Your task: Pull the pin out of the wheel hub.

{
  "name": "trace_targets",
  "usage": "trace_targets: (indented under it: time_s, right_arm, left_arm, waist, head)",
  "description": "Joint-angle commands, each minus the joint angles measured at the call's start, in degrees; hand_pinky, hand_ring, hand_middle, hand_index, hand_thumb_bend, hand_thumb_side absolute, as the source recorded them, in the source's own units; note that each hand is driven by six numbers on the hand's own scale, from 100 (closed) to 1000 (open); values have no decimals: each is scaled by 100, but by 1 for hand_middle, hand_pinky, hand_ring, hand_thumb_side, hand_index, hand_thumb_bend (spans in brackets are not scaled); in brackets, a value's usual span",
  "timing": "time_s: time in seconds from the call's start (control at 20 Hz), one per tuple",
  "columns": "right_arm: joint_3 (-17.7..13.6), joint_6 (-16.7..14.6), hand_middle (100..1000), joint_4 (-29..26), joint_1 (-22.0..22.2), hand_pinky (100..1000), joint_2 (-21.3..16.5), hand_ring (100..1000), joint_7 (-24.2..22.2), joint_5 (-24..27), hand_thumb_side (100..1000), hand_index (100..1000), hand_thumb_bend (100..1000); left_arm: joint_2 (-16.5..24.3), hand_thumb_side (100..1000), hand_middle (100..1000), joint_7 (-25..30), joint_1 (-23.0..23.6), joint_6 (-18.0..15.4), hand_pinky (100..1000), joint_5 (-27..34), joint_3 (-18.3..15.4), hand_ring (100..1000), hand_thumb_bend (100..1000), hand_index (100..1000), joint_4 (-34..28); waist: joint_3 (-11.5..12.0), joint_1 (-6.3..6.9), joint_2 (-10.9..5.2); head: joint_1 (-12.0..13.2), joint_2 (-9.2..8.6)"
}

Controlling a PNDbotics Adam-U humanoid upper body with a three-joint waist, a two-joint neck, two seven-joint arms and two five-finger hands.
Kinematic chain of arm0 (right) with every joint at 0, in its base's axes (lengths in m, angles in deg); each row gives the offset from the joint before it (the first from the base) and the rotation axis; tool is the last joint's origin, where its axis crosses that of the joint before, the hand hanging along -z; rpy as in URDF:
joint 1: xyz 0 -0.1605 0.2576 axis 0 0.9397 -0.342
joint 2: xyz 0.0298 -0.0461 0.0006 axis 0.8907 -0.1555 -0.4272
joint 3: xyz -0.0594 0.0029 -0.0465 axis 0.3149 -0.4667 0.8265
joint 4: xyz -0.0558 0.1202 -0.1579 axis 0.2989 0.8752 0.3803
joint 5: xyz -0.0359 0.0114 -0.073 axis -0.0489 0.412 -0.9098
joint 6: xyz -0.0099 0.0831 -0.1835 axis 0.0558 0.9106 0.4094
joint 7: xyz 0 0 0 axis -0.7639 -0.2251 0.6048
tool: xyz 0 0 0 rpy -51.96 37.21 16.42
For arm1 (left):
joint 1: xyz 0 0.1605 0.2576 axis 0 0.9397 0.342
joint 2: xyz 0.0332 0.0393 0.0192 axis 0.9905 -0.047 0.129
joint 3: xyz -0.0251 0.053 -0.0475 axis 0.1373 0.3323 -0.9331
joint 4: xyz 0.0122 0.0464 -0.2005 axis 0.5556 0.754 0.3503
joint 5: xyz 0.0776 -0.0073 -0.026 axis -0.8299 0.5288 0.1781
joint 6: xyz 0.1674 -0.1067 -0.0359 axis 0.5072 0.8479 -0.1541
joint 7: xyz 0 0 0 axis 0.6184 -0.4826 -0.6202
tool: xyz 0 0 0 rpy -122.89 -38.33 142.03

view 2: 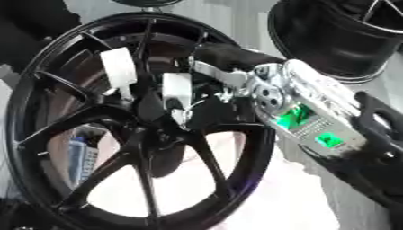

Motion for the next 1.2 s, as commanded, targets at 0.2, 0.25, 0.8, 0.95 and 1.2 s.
trace_targets:
  time_s: [0.2,0.25,0.8,0.95,1.2]
  right_arm:
    - [-95,1130,553,-37,-56,808,-140,655,-930,75,371,762,100]
    - [-100,1155,541,-37,-57,805,-141,641,-896,79,361,748,100]
    - [-120,1389,451,-37,-146,764,-213,540,-434,149,199,640,100]
    - [-107,1411,432,-37,-217,740,-270,520,-409,158,206,616,100]
    - [-155,1417,402,-37,-350,706,-296,494,-314,245,205,580,100]
  left_arm:
    - [126,269,500,-41,-63,11,603,14,-98,485,180,667,-51]
    - [124,269,500,-45,-64,13,604,15,-99,485,179,667,-52]
    - [124,273,501,-69,-64,21,607,17,-110,487,166,667,-65]
    - [133,272,500,-84,-63,24,607,18,-120,487,166,667,-59]
    - [149,269,499,-112,-63,52,608,22,-128,487,167,666,-44]
  waist:
    - [22,52,-68]
    - [24,53,-67]
    - [33,65,-92]
    - [24,67,-117]
    - [2,72,-158]
  head:
    - [-24,-70]
    - [-26,-74]
    - [-44,-91]
    - [-42,-95]
    - [-26,-97]
